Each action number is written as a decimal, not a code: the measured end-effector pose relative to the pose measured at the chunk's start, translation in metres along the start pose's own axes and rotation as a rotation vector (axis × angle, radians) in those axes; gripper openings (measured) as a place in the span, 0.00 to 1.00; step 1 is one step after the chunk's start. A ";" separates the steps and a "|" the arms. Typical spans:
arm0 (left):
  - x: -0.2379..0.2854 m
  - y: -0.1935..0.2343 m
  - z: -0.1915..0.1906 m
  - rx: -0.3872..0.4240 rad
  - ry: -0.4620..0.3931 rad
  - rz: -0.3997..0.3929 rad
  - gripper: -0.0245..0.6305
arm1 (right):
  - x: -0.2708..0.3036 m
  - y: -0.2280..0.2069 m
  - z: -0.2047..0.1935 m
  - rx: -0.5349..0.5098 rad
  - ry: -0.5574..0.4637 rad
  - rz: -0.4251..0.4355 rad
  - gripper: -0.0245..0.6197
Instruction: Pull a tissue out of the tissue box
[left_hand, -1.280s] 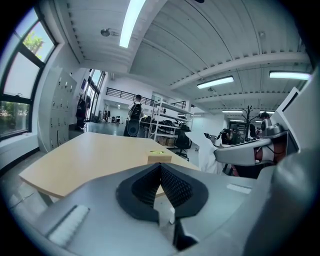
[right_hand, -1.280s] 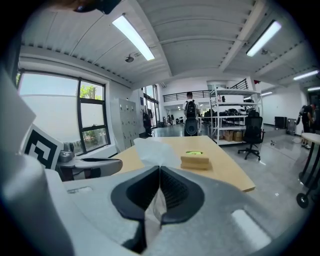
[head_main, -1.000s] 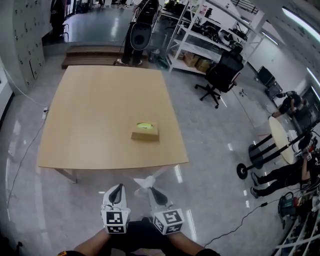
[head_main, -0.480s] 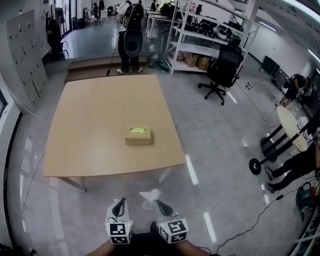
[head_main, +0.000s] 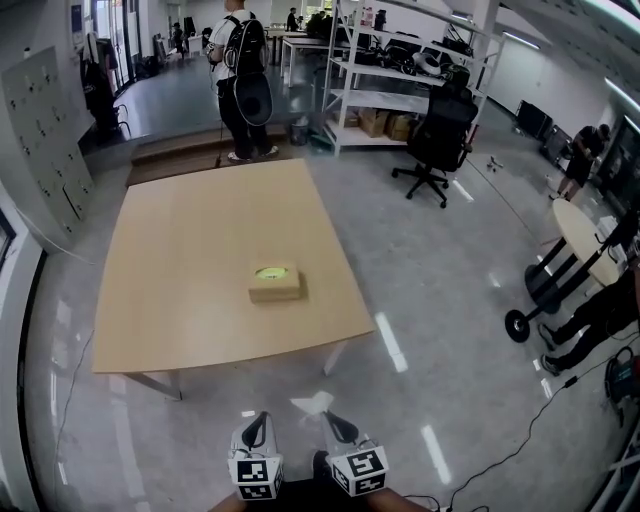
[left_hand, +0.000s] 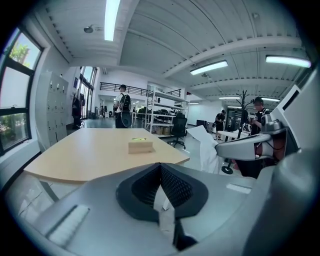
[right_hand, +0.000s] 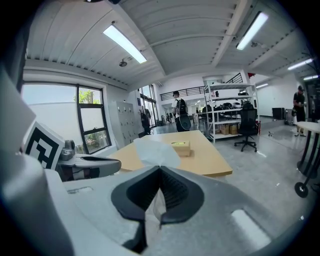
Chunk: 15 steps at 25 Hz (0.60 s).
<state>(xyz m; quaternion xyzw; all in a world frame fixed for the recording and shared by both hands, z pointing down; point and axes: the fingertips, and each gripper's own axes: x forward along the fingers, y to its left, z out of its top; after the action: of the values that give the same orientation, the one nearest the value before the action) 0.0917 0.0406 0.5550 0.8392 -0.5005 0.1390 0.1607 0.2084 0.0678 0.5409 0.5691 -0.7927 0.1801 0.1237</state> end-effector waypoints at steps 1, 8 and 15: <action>0.001 0.000 0.005 0.004 -0.007 -0.001 0.07 | 0.000 -0.001 0.002 0.003 -0.003 -0.005 0.03; 0.008 0.009 0.020 0.009 -0.044 -0.015 0.07 | 0.006 0.000 0.019 -0.007 -0.034 -0.027 0.03; 0.012 0.024 0.032 0.019 -0.068 -0.015 0.07 | 0.015 0.005 0.035 -0.024 -0.071 -0.038 0.03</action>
<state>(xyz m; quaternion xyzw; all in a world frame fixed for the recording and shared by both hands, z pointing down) 0.0787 0.0075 0.5337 0.8487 -0.4981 0.1138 0.1368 0.1987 0.0414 0.5142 0.5886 -0.7877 0.1477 0.1058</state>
